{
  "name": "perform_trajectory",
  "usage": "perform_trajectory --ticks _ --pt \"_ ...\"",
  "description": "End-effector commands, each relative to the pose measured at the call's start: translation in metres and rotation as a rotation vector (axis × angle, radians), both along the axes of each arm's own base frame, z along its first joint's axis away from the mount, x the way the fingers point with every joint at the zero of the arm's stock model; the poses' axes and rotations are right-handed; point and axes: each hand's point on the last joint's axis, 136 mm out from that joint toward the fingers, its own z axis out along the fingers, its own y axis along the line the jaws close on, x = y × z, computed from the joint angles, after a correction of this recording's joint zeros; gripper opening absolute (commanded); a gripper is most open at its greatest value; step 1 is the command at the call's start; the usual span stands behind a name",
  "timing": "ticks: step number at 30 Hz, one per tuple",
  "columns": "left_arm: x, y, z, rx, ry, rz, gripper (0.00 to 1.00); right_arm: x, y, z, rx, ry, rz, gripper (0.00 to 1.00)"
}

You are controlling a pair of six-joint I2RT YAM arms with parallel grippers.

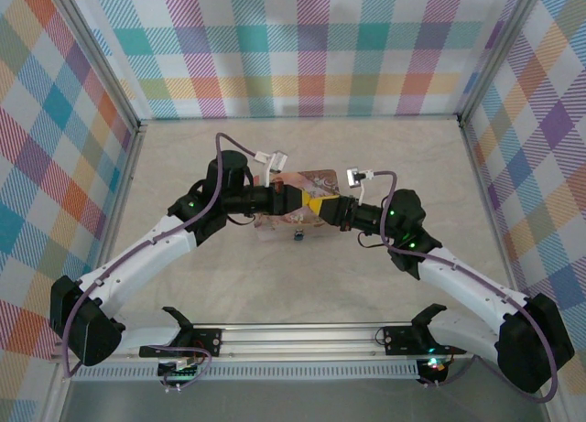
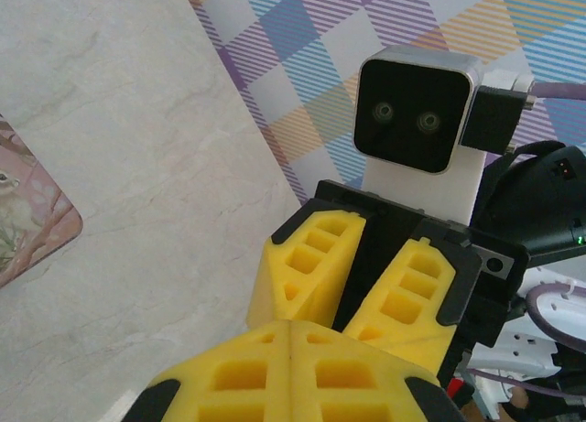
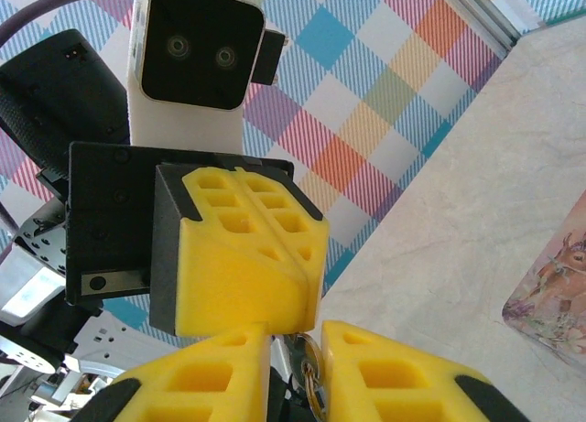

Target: Unlock the padlock with the key

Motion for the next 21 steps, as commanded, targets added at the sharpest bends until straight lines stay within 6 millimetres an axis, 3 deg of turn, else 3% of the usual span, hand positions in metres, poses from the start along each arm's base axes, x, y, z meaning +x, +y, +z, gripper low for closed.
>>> perform_trajectory --ticks 1,11,21 --pt "-0.0008 0.0038 0.0127 -0.031 -0.032 0.009 0.00 -0.0041 0.0016 0.0234 0.030 -0.076 0.015 0.20" --pt "-0.0006 0.0049 0.0140 -0.038 -0.037 0.017 0.00 -0.0070 0.0013 0.0206 0.022 -0.083 0.024 0.01" --pt "0.0009 0.0034 0.0117 -0.041 -0.031 0.015 0.00 -0.0113 0.0023 0.0232 0.022 -0.102 0.048 0.00"
